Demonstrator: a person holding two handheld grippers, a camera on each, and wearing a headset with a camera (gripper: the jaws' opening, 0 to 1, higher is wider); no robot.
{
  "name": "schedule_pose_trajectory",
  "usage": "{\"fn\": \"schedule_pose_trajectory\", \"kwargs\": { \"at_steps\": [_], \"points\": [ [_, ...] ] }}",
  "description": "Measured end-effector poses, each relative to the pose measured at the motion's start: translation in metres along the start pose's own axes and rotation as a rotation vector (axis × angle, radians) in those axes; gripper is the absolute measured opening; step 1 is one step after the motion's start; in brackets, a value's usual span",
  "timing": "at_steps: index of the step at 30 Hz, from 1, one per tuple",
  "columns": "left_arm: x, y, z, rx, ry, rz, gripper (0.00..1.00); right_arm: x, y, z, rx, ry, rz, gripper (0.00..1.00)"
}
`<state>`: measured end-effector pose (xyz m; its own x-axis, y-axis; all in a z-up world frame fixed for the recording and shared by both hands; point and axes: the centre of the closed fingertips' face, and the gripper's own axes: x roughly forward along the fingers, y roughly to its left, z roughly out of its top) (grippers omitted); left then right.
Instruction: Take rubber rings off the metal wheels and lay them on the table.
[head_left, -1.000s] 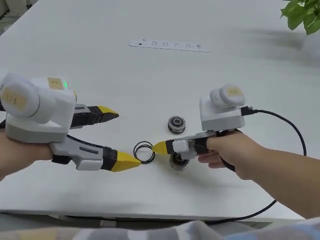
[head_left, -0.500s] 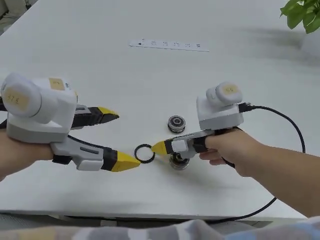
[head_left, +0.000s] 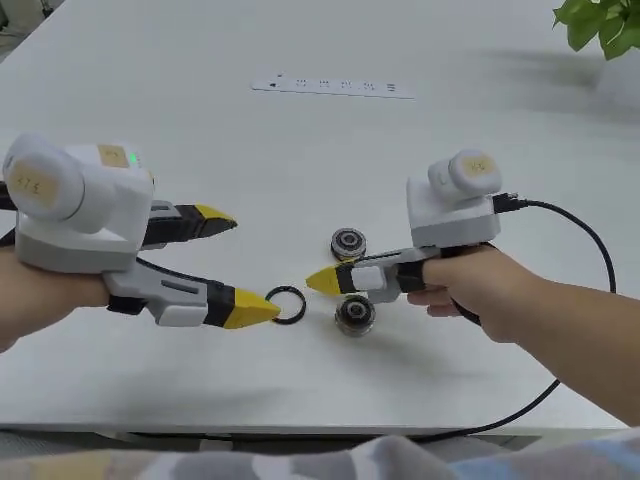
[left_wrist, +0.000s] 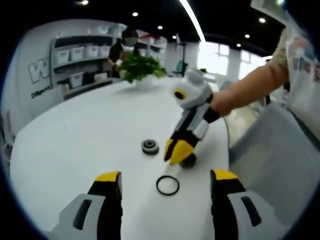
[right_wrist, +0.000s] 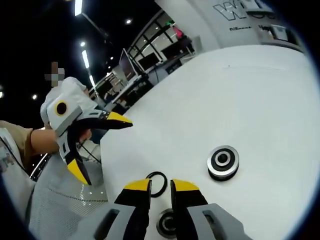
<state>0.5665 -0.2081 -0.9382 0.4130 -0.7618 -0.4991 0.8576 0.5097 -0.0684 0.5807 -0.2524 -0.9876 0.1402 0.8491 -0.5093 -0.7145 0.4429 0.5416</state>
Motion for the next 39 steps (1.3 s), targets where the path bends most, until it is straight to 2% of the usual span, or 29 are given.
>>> {"fn": "schedule_pose_trajectory", "kwargs": {
  "at_steps": [5, 8, 16, 20, 25, 29, 39],
  "points": [
    [0.005, 0.010, 0.008, 0.003, -0.008, 0.013, 0.71, -0.007, -0.005, 0.011, -0.032, -0.040, -0.014, 0.16],
    [0.009, 0.019, 0.014, -0.001, -0.016, 0.022, 0.70, -0.011, -0.009, 0.015, -0.075, -0.052, -0.026, 0.18],
    [0.022, 0.033, 0.026, -0.010, -0.029, 0.031, 0.67, -0.024, -0.022, 0.026, -0.099, -0.098, -0.051, 0.22],
    [0.029, 0.036, 0.029, -0.015, -0.032, 0.030, 0.66, -0.028, -0.030, 0.027, -0.125, -0.097, -0.076, 0.23],
    [0.038, 0.037, 0.028, -0.016, -0.024, 0.021, 0.65, -0.034, -0.044, 0.029, -0.185, -0.108, -0.121, 0.24],
    [0.046, 0.040, 0.029, -0.036, -0.030, 0.025, 0.62, -0.036, -0.052, 0.027, -0.206, -0.103, -0.142, 0.24],
    [0.064, 0.042, 0.028, -0.031, -0.019, 0.021, 0.57, -0.036, -0.068, 0.018, -0.262, -0.084, -0.179, 0.22]
  ]
}}
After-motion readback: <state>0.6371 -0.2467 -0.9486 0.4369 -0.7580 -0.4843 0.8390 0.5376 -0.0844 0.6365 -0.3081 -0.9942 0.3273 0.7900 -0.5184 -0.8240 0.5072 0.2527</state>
